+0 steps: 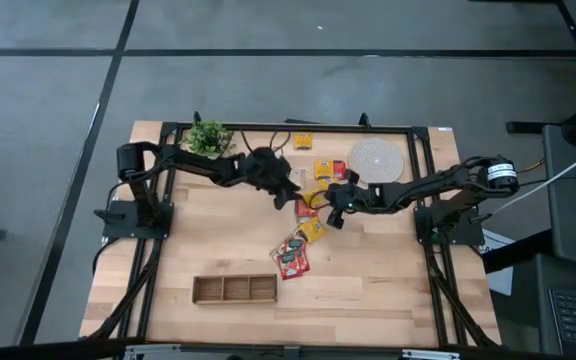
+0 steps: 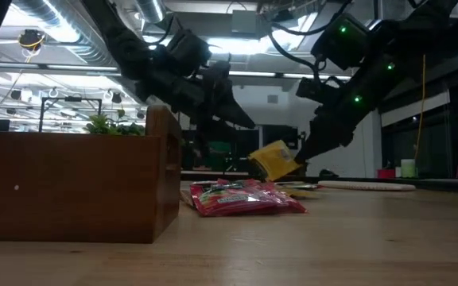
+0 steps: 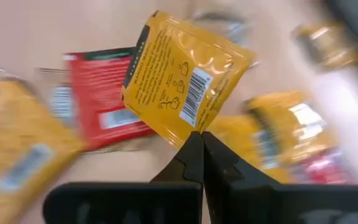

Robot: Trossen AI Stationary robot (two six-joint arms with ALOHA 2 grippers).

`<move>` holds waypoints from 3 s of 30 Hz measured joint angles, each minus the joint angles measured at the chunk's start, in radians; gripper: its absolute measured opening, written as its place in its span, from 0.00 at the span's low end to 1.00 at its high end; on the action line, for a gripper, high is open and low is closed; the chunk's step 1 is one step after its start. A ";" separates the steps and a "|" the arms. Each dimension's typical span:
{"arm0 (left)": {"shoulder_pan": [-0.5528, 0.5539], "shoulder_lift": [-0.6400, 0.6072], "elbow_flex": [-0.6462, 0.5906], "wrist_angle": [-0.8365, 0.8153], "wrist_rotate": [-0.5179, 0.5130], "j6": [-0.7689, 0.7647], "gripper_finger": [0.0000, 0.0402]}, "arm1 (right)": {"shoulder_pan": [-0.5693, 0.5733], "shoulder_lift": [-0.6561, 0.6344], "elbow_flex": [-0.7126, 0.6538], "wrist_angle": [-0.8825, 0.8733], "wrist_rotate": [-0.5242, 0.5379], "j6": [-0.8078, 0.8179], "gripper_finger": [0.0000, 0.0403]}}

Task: Pick & Place Tea
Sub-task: Put the yellow tea bag into the right section of the wooden organizer

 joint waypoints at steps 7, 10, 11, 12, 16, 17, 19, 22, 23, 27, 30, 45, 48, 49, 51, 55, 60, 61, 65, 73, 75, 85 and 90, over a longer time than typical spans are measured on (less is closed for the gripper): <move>0.076 0.000 0.000 0.032 0.055 -0.182 0.48 | 0.036 0.000 0.000 0.027 0.275 -0.205 0.00; 0.090 0.000 0.000 0.034 0.056 -0.201 0.48 | 0.036 0.000 0.000 0.064 0.279 -0.208 0.00; 0.092 0.000 0.000 0.039 0.056 -0.212 0.48 | 0.036 0.000 0.000 0.078 0.291 -0.213 0.00; 0.091 0.000 0.000 0.046 0.056 -0.225 0.48 | 0.036 0.000 0.000 0.098 0.313 -0.229 0.00; 0.090 0.000 0.000 0.058 0.048 -0.281 0.48 | 0.036 0.000 0.000 0.176 0.354 -0.330 0.00; 0.090 0.000 0.000 0.062 0.045 -0.288 0.48 | 0.035 0.000 0.000 0.190 0.333 -0.336 0.00; 0.090 0.000 0.000 0.078 0.043 -0.288 0.48 | 0.024 0.000 0.000 0.216 0.270 -0.327 0.00; 0.087 0.000 0.000 0.122 0.056 -0.243 0.48 | 0.004 0.000 0.002 0.234 0.201 -0.258 0.00; 0.084 0.000 0.000 0.134 0.063 -0.213 0.48 | -0.002 0.000 0.008 0.233 0.191 -0.235 0.00; 0.065 0.000 0.000 0.149 0.073 -0.082 0.47 | -0.015 0.000 0.047 0.220 0.144 -0.174 0.00; 0.052 0.000 0.000 0.150 0.072 -0.012 0.45 | -0.018 0.000 0.088 0.170 0.132 -0.152 0.00; 0.050 0.000 0.000 0.099 0.068 0.098 0.05 | -0.025 0.000 0.159 -0.058 0.091 -0.040 0.00; 0.050 0.000 0.001 0.055 0.057 0.147 0.02 | -0.024 0.000 0.159 -0.059 0.084 -0.005 0.04; 0.050 -0.003 0.001 0.025 0.053 0.171 0.02 | -0.024 -0.001 0.159 -0.065 0.082 0.014 0.06; 0.046 -0.010 0.001 -0.045 0.013 0.233 0.01 | -0.025 -0.015 0.159 -0.100 0.041 0.047 0.10; 0.016 -0.065 0.000 -0.194 -0.136 0.426 0.01 | -0.025 -0.068 0.159 -0.176 -0.100 0.117 0.19; -0.092 -0.136 0.000 -0.297 -0.295 0.775 0.01 | -0.025 -0.132 0.159 -0.167 -0.258 0.192 0.32; -0.120 -0.145 0.000 -0.311 -0.325 0.849 0.01 | -0.025 -0.140 0.160 -0.160 -0.289 0.205 0.34; -0.243 -0.165 0.000 -0.337 -0.500 1.144 0.01 | -0.041 -0.144 0.160 -0.116 -0.443 0.266 0.41; -0.464 -0.165 0.000 -0.319 -0.962 1.562 0.01 | -0.089 -0.144 0.160 -0.058 -0.712 0.356 0.49; -0.506 -0.165 0.000 -0.276 -1.018 1.630 0.01 | -0.101 -0.144 0.160 -0.057 -0.724 0.370 0.50; -0.614 -0.165 0.000 -0.018 -1.131 1.866 0.01 | -0.115 -0.143 0.160 -0.013 -0.803 0.379 0.50; -0.627 -0.165 0.000 0.009 -1.132 1.916 0.01 | -0.115 -0.143 0.160 0.025 -0.882 0.400 0.50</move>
